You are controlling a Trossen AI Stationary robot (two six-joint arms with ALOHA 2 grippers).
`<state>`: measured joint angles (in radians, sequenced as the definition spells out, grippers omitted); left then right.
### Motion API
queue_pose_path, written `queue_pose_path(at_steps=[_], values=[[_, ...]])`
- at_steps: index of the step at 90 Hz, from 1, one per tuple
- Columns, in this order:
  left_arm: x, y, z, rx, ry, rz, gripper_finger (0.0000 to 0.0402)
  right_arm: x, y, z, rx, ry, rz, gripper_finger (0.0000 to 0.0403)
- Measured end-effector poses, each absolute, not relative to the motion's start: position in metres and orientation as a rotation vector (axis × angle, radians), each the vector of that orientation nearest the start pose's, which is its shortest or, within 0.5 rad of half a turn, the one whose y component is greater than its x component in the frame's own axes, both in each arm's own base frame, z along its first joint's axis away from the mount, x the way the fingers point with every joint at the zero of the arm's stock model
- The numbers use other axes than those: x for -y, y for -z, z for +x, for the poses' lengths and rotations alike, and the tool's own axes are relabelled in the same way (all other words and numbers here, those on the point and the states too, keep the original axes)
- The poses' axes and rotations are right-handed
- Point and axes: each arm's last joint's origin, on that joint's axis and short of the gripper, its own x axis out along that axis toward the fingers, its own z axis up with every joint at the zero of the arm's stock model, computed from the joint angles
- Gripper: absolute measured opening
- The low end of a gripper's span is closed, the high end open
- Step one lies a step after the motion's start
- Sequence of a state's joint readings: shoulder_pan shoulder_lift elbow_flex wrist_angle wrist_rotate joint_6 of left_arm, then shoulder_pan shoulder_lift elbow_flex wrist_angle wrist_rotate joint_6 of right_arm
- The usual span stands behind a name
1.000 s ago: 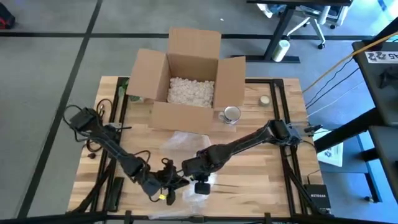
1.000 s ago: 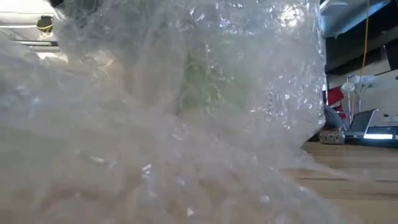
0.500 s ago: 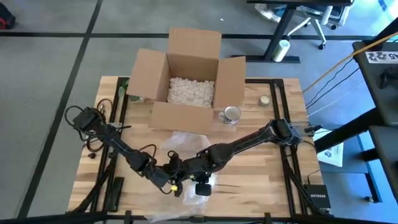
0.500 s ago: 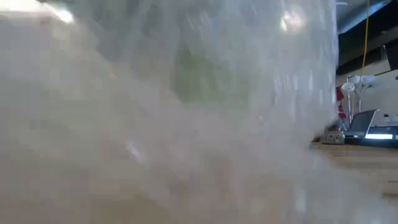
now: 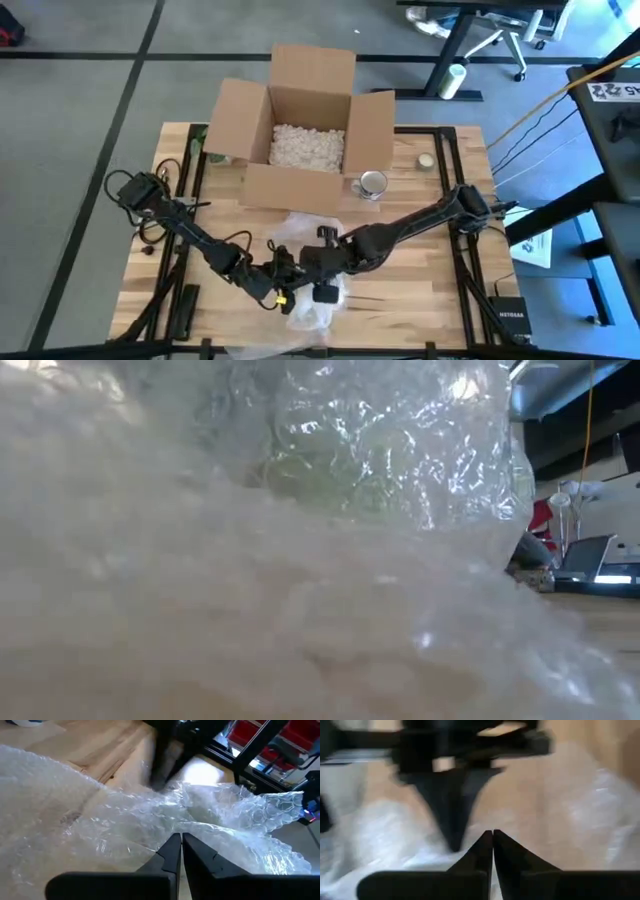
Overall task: Wrap mug
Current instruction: Wrap the green mug with the bubble wrap
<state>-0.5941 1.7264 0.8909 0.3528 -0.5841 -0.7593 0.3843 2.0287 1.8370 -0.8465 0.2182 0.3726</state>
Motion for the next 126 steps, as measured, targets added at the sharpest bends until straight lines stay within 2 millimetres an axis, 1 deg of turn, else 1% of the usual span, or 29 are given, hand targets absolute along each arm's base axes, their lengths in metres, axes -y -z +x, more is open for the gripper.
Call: queue_pose_path(at_steps=[12,17,24,33,47,57,66,71,80,89,108,117,126], values=[[0.184,-0.18,0.3,-0.379,-0.139,-0.481,0.0,-0.152,-0.26,0.412,-1.05,0.03,0.04,0.0],[0.184,-0.18,0.3,-0.379,-0.139,-0.481,0.0,-0.151,-0.253,0.413,-1.096,0.003,0.078,0.0],[0.184,-0.18,0.3,-0.378,-0.138,-0.482,0.0,-0.153,-0.249,0.411,-1.16,-0.062,0.144,0.0],[0.184,-0.18,0.299,-0.38,-0.137,-0.48,0.0,-0.161,-0.246,0.408,-1.207,-0.141,0.187,0.0],[0.184,-0.18,0.299,-0.383,-0.136,-0.478,0.0,-0.176,-0.246,0.402,-1.223,-0.182,0.191,0.0],[0.184,-0.18,0.299,-0.381,-0.136,-0.481,0.0,-0.18,-0.237,0.404,-1.238,-0.171,0.186,0.0],[0.187,-0.184,0.298,-0.357,-0.118,-0.497,0.0,-0.18,-0.227,0.406,-1.247,-0.16,0.179,0.0],[0.19,-0.187,0.296,-0.345,-0.104,-0.503,0.0,-0.179,-0.217,0.408,-1.258,-0.152,0.179,0.0],[0.198,-0.189,0.291,-0.347,-0.074,-0.5,0.0,-0.177,-0.206,0.408,-1.27,-0.145,0.178,0.0],[0.206,-0.193,0.284,-0.342,-0.048,-0.498,0.0,-0.177,-0.199,0.409,-1.245,-0.158,0.19,0.0],[0.221,-0.201,0.269,-0.328,0.005,-0.508,0.0,-0.176,-0.198,0.409,-1.239,-0.149,0.186,0.0],[0.228,-0.196,0.261,-0.379,0.009,-0.52,0.0,-0.174,-0.201,0.41,-1.226,-0.132,0.179,0.0],[0.229,-0.184,0.249,-0.483,-0.066,-0.535,0.0,-0.172,-0.203,0.413,-1.217,-0.131,0.184,0.0]])
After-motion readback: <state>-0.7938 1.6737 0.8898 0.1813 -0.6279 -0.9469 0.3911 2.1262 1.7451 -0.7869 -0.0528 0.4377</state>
